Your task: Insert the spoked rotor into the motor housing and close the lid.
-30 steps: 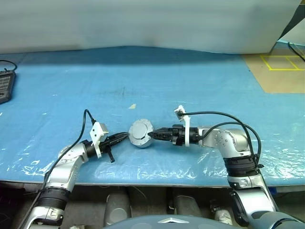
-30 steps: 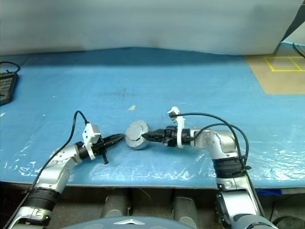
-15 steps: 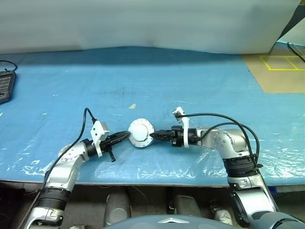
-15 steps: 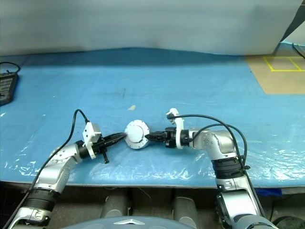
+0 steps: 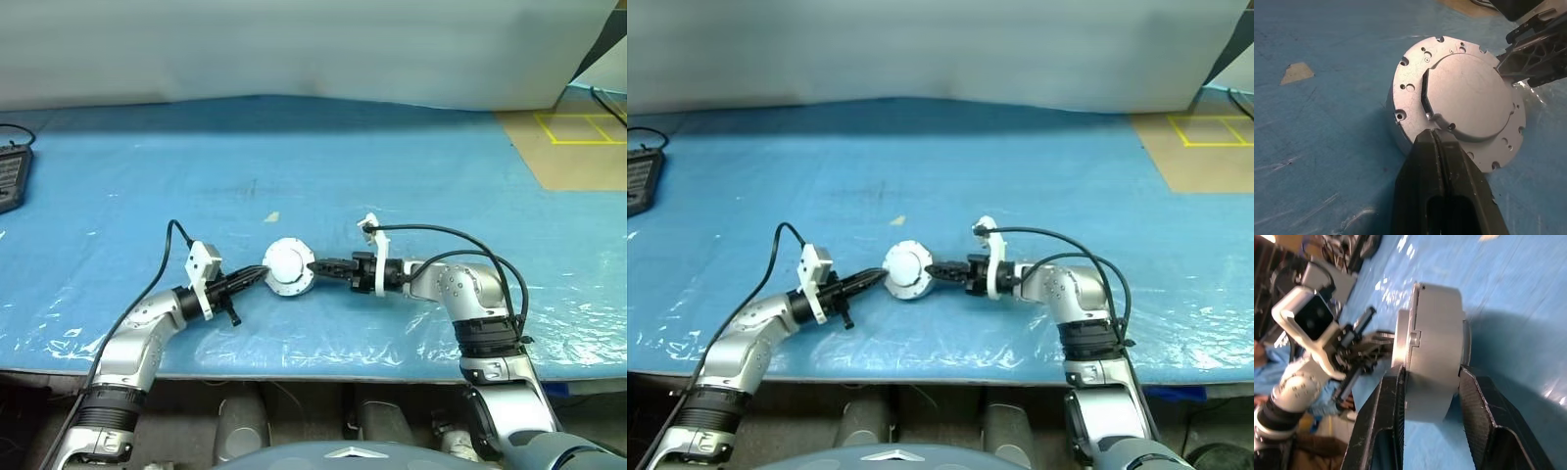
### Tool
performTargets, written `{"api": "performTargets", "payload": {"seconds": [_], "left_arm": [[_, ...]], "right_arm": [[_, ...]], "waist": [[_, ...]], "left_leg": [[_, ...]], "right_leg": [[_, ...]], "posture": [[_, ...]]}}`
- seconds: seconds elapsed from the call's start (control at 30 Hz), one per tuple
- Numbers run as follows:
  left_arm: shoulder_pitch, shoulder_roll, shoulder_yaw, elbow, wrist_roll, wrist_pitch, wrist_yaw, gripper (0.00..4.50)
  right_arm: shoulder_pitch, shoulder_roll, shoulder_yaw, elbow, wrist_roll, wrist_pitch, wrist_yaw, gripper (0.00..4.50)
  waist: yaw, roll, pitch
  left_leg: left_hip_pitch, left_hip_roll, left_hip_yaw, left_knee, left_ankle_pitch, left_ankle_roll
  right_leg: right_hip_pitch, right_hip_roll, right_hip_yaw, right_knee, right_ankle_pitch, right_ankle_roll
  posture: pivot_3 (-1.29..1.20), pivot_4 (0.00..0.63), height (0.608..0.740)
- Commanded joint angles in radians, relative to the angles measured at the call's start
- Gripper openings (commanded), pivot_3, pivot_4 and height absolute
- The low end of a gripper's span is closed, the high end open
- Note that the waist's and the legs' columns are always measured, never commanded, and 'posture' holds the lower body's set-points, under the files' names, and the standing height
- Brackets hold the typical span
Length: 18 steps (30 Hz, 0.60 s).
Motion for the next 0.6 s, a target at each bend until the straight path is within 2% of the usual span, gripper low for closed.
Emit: {"api": "performTargets", "payload": {"seconds": [0.03, 0.33, 0.47, 0.6], "left_arm": [[-0.011, -0.009, 0.05, -0.014, -0.061, 0.069, 0.022, 0.0], [-0.05, -0.116, 0.187, -0.027, -0.252, 0.209, 0.108, 0.0], [-0.064, -0.189, 0.267, -0.033, -0.386, 0.285, 0.176, 0.86], [-0.064, -0.23, 0.312, -0.045, -0.484, 0.358, 0.224, 2.3]], "right_arm": [[-0.045, 0.011, -0.078, 0.004, 0.053, -0.014, -0.009, 1.24], [-0.116, 0.08, -0.256, 0.084, 0.14, 0.022, -0.101, 1.24], [-0.159, 0.122, -0.346, 0.116, 0.201, 0.024, -0.152, 1.24], [-0.188, 0.15, -0.393, 0.124, 0.247, 0.023, -0.189, 1.24]], "waist": [[-0.001, 0.0, 0.0], [-0.002, 0.0, 0.0], [-0.001, 0.0, 0.0], [-0.001, 0.0, 0.0]], "left_leg": [[0.0, 0.0, 0.0, 0.0, 0.0, 0.0], [-0.005, 0.001, 0.0, 0.0, -0.001, -0.003], [-0.005, 0.001, 0.0, 0.002, -0.001, -0.003], [-0.005, 0.001, 0.0, 0.002, -0.001, -0.003]], "right_leg": [[0.0, 0.0, 0.0, 0.0, 0.002, -0.003], [-0.004, 0.001, -0.001, 0.0, 0.001, -0.004], [-0.004, 0.001, -0.001, 0.0, 0.001, -0.004], [-0.004, 0.001, -0.001, 0.0, 0.001, -0.004]], "posture": [[0.0, 0.15, 0.74], [0.0, 0.15, 0.74], [0.0, 0.15, 0.74], [0.0, 0.15, 0.74]]}}
